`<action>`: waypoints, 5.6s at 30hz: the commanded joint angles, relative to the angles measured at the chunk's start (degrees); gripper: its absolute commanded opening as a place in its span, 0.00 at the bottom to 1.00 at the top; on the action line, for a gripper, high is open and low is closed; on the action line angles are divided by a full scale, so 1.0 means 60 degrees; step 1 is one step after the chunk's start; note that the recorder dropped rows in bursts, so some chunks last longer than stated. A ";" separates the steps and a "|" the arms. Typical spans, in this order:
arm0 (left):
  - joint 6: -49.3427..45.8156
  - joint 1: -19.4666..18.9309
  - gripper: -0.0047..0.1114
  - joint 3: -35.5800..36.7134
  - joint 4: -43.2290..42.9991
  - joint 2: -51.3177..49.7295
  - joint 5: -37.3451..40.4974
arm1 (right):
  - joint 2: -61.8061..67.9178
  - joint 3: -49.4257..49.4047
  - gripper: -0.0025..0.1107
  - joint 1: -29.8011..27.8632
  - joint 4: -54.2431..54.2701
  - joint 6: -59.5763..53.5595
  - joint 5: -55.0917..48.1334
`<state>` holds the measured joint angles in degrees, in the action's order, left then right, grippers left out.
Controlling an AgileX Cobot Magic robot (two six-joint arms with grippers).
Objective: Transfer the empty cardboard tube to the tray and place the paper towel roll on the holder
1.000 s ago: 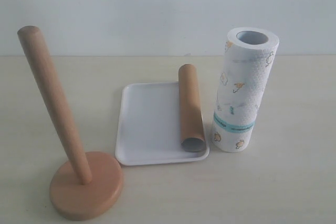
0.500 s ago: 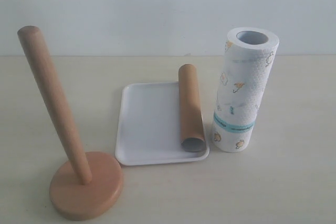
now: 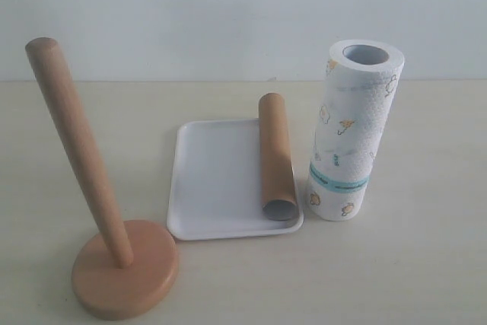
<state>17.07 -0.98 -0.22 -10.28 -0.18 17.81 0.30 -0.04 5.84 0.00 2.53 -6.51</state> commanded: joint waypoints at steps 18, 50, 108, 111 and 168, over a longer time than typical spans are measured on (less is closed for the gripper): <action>-0.0042 -0.0023 0.08 0.0036 0.0031 0.0030 0.0033 | -0.0050 0.0307 0.05 -0.0025 0.0000 0.2647 0.3151; -0.0042 -0.0023 0.08 0.0036 0.0031 0.0030 0.0033 | 0.2383 0.6735 0.05 -0.0025 -0.0398 0.0037 0.2729; -0.0042 -0.0023 0.08 0.0036 0.0031 0.0030 0.0033 | 1.0572 0.2417 0.95 0.5421 0.4297 -0.2123 0.7328; -0.0042 -0.0023 0.08 0.0036 0.0031 0.0030 0.0033 | 1.1238 0.2417 0.95 0.5421 0.3598 -0.1515 0.8109; -0.0042 -0.0023 0.08 0.0036 0.0031 0.0030 0.0033 | 1.7074 0.4611 0.95 0.4450 0.2828 0.0351 1.2745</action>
<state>16.96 -0.98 -0.22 -10.28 -0.18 17.95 102.65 26.96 33.04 17.31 4.67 69.56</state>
